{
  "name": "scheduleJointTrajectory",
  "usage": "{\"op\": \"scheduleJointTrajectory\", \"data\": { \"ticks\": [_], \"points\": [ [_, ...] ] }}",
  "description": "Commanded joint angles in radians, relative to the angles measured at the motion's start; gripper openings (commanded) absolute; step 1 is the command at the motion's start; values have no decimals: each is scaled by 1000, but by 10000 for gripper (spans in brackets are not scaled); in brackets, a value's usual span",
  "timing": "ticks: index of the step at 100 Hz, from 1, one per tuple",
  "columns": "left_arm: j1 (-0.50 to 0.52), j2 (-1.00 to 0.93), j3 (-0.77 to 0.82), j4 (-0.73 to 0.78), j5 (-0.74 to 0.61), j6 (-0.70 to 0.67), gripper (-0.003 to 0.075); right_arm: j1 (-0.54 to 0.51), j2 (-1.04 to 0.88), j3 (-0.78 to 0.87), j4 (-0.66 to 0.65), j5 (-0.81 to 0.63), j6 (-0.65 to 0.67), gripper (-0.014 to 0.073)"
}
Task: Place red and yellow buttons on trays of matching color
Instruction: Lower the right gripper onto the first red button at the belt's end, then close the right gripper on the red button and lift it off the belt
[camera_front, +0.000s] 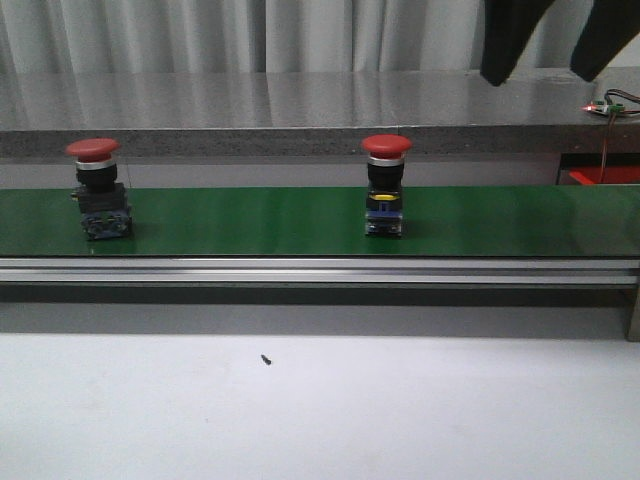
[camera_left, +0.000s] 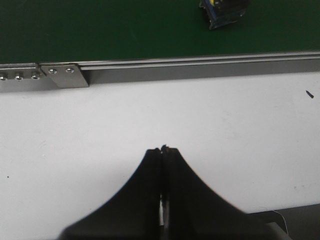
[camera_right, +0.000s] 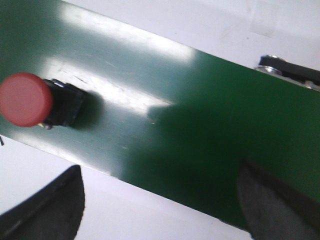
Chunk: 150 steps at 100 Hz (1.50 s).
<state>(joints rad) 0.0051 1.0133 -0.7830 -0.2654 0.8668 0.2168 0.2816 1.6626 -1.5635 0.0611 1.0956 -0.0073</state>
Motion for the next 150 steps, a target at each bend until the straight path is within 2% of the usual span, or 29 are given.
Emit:
{"op": "scheduleJointTrajectory", "data": {
  "ticks": [1, 30, 65, 76, 82, 94, 103, 123, 150],
  "points": [
    [-9, -17, -26, -24, -45, 2, -20, 28, 2, -75, 14, 8, -13, 626],
    [-9, -17, -26, -24, -45, 2, -20, 99, 99, -167, 59, 64, -40, 626],
    [-9, -17, -26, -24, -45, 2, -20, 108, 201, -203, 76, 63, -62, 618],
    [-9, -17, -26, -24, -45, 2, -20, 101, 222, -203, 74, 60, -62, 524],
    [-9, -17, -26, -24, -45, 2, -20, 97, 228, -203, 74, 58, -62, 409],
    [-9, -17, -26, -24, -45, 2, -20, 95, 228, -203, 67, 52, -61, 241],
    [-9, -17, -26, -24, -45, 2, -20, 88, 221, -203, 60, 41, -54, 216],
    [-9, -17, -26, -24, -45, 2, -20, 20, 159, -203, 19, 30, -52, 217],
    [-9, -17, -26, -24, -45, 2, -20, -229, 78, -203, 9, 34, -51, 217]
  ]
}}
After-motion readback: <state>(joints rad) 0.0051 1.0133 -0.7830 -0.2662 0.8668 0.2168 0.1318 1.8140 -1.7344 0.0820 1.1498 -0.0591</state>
